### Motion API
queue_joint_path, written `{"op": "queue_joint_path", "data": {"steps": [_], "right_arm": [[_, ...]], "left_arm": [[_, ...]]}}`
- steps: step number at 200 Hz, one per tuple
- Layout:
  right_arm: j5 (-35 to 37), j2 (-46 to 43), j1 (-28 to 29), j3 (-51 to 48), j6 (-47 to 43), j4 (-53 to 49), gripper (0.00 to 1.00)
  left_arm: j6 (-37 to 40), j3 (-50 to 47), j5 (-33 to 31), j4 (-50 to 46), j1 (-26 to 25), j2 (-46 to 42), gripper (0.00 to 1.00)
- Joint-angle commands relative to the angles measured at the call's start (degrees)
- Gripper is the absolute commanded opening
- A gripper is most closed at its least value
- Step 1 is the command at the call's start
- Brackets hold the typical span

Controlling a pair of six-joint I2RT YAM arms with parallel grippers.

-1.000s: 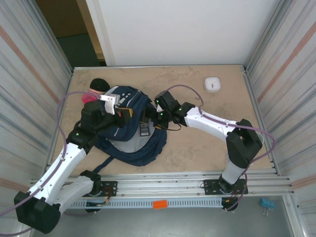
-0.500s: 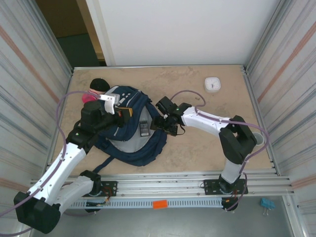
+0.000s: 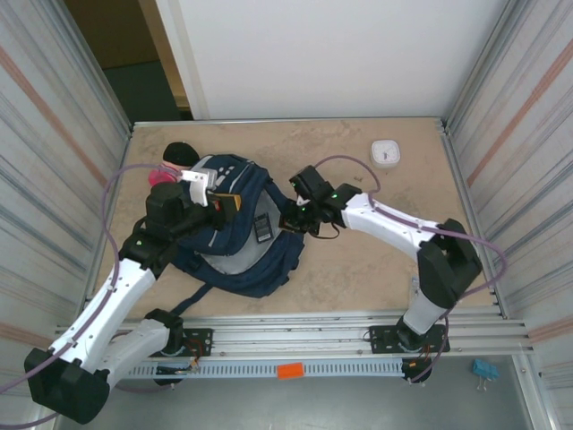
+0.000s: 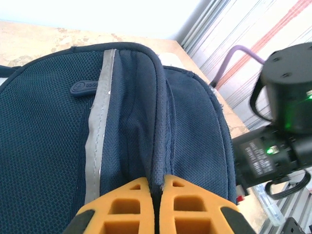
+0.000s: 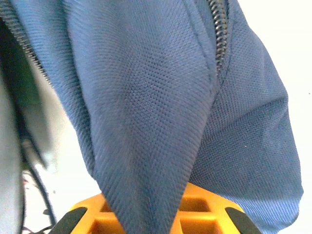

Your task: Pack books, pencil case, and school supplies into a backpack

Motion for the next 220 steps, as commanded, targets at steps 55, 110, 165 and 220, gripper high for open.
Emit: {"op": "queue_joint_path", "data": {"steps": [55,110,165,220], "right_arm": [[-0.44,-11.73,-2.26,4.57,-5.07,-0.11,0.1],[-1.64,-14.46,-9.85,-11.8,-4.6,3.95,0.13],[2.08,-21.32,-14.22,-17.68,-9.71,-0.31,0.63],[-6.87,-29.88,-11.19,-30.81,-3.98,12.06,0.67]], "left_arm": [[0.71,7.19,5.51,5.35,-6.93,3.9,0.0],[2.91,6.08,0.96,3.35,-12.46,8.45,0.17],[1.11,3.1,-6.3,-5.83,-12.7,3.23,0.72],[-6.41,-3.55,-16.95,-16.74,-12.66,-5.4,0.73]]}}
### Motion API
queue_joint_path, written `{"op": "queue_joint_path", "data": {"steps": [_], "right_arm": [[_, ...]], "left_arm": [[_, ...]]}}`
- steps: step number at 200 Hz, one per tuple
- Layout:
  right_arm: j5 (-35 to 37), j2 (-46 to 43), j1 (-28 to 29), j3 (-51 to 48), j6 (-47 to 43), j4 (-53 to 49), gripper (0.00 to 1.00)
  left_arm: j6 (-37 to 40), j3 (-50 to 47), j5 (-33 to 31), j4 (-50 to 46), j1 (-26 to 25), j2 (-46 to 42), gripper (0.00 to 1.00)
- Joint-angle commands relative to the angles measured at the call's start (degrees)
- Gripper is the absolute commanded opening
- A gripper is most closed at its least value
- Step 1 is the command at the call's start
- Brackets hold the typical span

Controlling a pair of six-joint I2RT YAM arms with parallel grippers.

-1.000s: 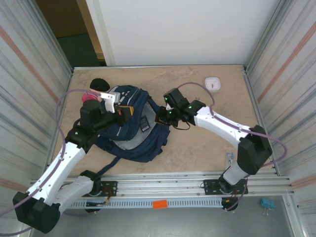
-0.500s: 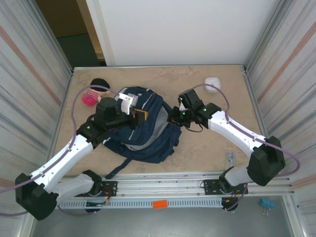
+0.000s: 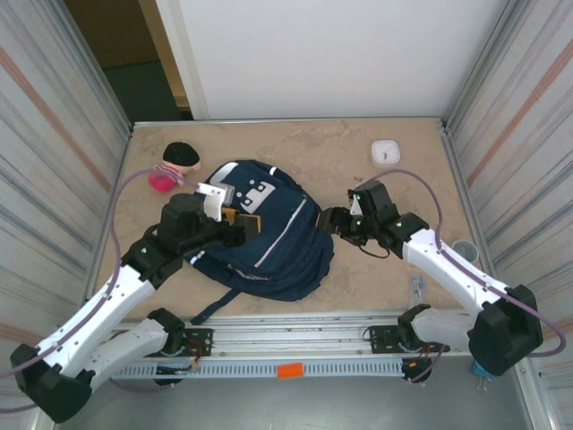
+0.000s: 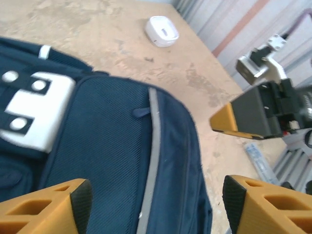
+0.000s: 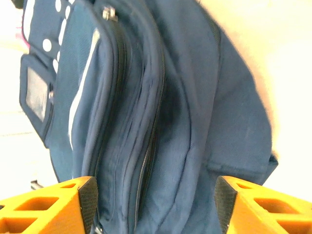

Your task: Pack books, pencil case, and school supplies into a backpack

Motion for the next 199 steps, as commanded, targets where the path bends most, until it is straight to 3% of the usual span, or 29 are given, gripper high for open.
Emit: {"op": "queue_joint_path", "data": {"steps": [1,28,90,110,139,174,199], "right_arm": [[-4.55,-2.27,1.53,-5.26,3.31,6.19,0.67],[-7.28,-3.58,2.87,-8.84,5.98,10.79,0.67],[-6.25,-5.98,8.3,-12.07,9.66,20.5,0.66],[-8.73,-2.65,8.54,-12.12,12.07,25.74,0.65],[-6.45,1.99,9.79,-10.36,12.04,23.51,0.67],[-6.93,4.93,10.23,-9.9,13.36,28.8,0.68],[-6.76,6.42,10.29,-8.8,12.73,28.64,0.65]], "left_arm": [[-4.99,-3.91,-6.0,-6.89,-0.09,-2.29,0.73],[-10.29,-8.35,-7.35,-8.67,-0.1,-3.81,0.73],[-17.73,-18.08,-11.38,-6.67,1.78,-10.08,0.75],[-20.27,-20.88,-9.19,-4.7,4.27,-10.67,0.73],[-22.21,-25.52,-4.16,1.73,6.79,-10.69,0.72],[-19.85,-28.57,3.58,11.93,6.91,-8.69,0.73],[-17.22,-27.88,5.15,12.37,6.91,-6.92,0.69]]}}
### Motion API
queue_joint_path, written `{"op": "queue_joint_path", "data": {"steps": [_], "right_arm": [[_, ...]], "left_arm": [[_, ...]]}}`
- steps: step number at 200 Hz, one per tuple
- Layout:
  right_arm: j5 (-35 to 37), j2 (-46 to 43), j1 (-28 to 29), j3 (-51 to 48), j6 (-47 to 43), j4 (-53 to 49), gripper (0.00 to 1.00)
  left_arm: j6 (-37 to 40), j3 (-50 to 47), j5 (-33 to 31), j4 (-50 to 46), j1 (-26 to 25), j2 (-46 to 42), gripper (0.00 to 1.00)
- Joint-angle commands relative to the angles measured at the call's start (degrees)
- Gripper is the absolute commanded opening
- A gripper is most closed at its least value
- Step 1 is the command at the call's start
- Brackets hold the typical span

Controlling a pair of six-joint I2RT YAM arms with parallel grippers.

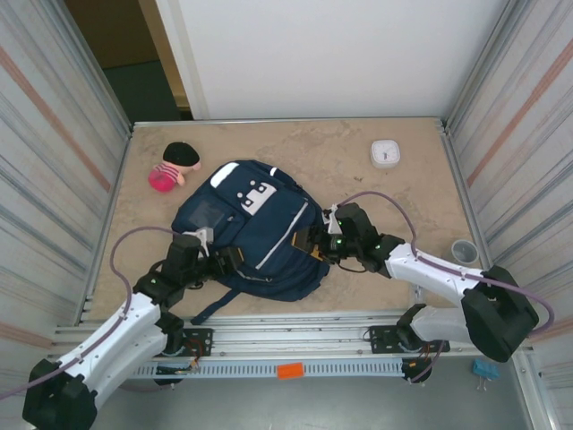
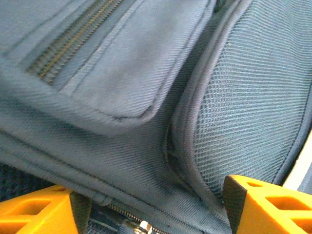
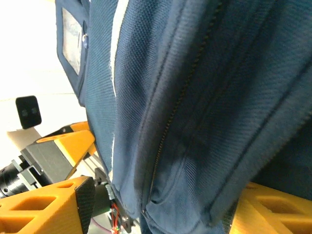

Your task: Pack books, pencil case, and school supplies into a backpack

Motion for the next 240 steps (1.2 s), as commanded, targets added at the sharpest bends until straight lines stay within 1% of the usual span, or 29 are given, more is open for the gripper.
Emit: {"op": "queue_joint_path", "data": {"steps": [1,15,19,30,44,55,68,77,89,116,130,156,170,200,211,225,240], "right_arm": [[-0.12,1.0,0.44,2.52,0.5,2.27,0.64],[0.39,0.98,-0.51,2.71,0.26,1.74,0.46],[0.39,0.96,-1.02,2.74,0.28,1.61,0.4],[0.46,0.64,-2.54,3.19,0.46,0.97,0.29],[-0.24,0.03,-4.9,3.53,0.46,1.14,0.19],[-1.49,-0.21,-6.63,3.9,0.5,2.1,0.14],[-3.67,0.17,-8.15,5.26,0.4,2.7,0.08],[-4.89,0.58,-8.72,6.6,-0.24,2.14,0.07],[-5.6,0.82,-9.04,8.54,-1.3,1.0,0.07],[-6.56,0.73,-9.38,10.86,-1.91,0.47,0.06],[-6.56,0.38,-9.47,11.29,-1.98,0.14,0.07],[-6.74,0.45,-9.88,12.1,-2.18,-0.23,0.07],[-7.23,0.95,-10.05,12.56,-2.18,-0.27,0.07],[-7.7,1.52,-10.05,13.41,-2.18,-0.32,0.07],[-7.6,1.42,-10.06,13.33,-2.42,-0.5,0.06],[-7.04,1.4,-9.98,12.71,-2.31,-0.57,0.05],[-6.55,1.42,-9.72,11.81,-1.85,0.1,0.05]], "left_arm": [[2.77,0.07,5.43,5.88,0.11,0.96,0.68],[3.52,-0.09,6.64,6.68,0.11,1.44,0.65],[3.84,-0.11,7.17,6.99,0.11,1.6,0.64],[4.22,-0.04,8.67,7.42,0.11,1.8,0.62],[4.9,0.23,10.66,7.37,0.11,1.73,0.62],[5.45,0.18,11.83,7.04,0.15,1.3,0.62],[6.22,-0.18,11.86,6.72,0.11,0.29,0.65],[6.94,-0.73,11.06,6.79,0.11,-0.63,0.68],[8.75,-1.93,9.78,7.67,0.06,-1.99,0.68],[13.08,-5.14,7.17,11.83,-0.91,-3.42,0.64],[15.58,-5.94,5.41,13.13,-2.57,-2.84,0.61],[22.37,-6.83,0.97,14.97,-7.38,-1.86,0.55],[24.59,-7.78,-0.13,17.44,-8.88,-1.41,0.5],[25.56,-8.73,-1.24,18.93,-9.02,-0.93,0.37],[25.97,-8.71,-1.07,18.55,-9.12,-1.0,0.29],[26.31,-8.84,-0.9,18.56,-9.35,-1.26,0.16],[26.51,-8.83,-0.34,18.84,-9.47,-1.38,0.06]]}}
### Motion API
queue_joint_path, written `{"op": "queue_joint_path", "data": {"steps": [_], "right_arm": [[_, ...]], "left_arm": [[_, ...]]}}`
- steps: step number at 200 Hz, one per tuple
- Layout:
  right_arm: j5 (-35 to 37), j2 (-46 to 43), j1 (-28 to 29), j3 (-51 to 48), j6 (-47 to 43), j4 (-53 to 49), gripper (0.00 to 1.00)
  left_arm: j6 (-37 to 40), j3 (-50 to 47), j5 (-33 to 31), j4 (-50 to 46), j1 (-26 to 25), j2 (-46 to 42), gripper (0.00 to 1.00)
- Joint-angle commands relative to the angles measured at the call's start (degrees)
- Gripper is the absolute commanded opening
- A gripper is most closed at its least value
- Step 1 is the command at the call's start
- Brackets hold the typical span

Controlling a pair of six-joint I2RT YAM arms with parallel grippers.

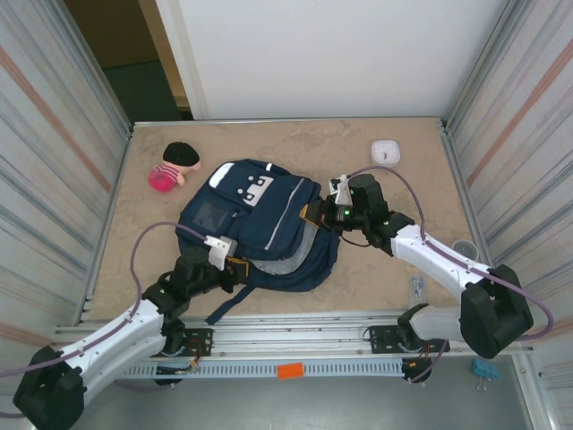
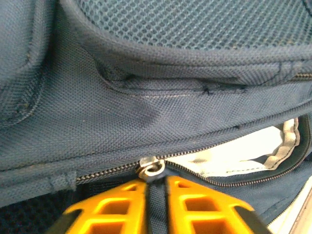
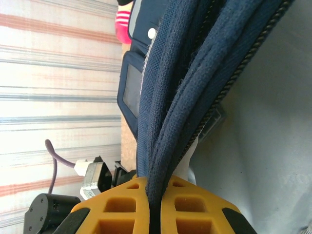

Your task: Pack books, pencil case, and school supplies into a backpack

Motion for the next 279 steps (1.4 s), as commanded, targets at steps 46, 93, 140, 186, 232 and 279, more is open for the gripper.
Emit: {"op": "queue_joint_path", "data": {"steps": [46,93,140,186,232,279], "right_arm": [[2.48,0.48,0.46,-0.19,-0.75,3.33,0.04],[3.04,3.3,1.96,-0.56,-0.09,5.34,0.02],[0.06,0.29,-0.74,2.57,-1.59,1.78,0.02],[-0.63,-0.93,-1.66,7.84,-5.28,-3.59,0.03],[-1.82,-0.51,-1.89,8.68,-5.37,-3.01,0.03],[-2.39,-0.49,-1.91,8.16,-5.37,-2.76,0.03]], "left_arm": [[3.43,0.08,5.97,4.12,-1.28,0.18,0.0],[3.89,1.21,7.87,3.24,-4.66,0.05,0.0],[-0.67,3.14,-10.55,-8.82,-4.91,-5.81,0.48],[0.96,-1.97,-19.34,-1.44,-4.93,-7.34,0.59],[4.51,-2.57,-14.3,4.53,-4.91,-1.77,0.58],[10.02,-1.75,-7.54,13.93,-4.91,7.19,0.53]]}}
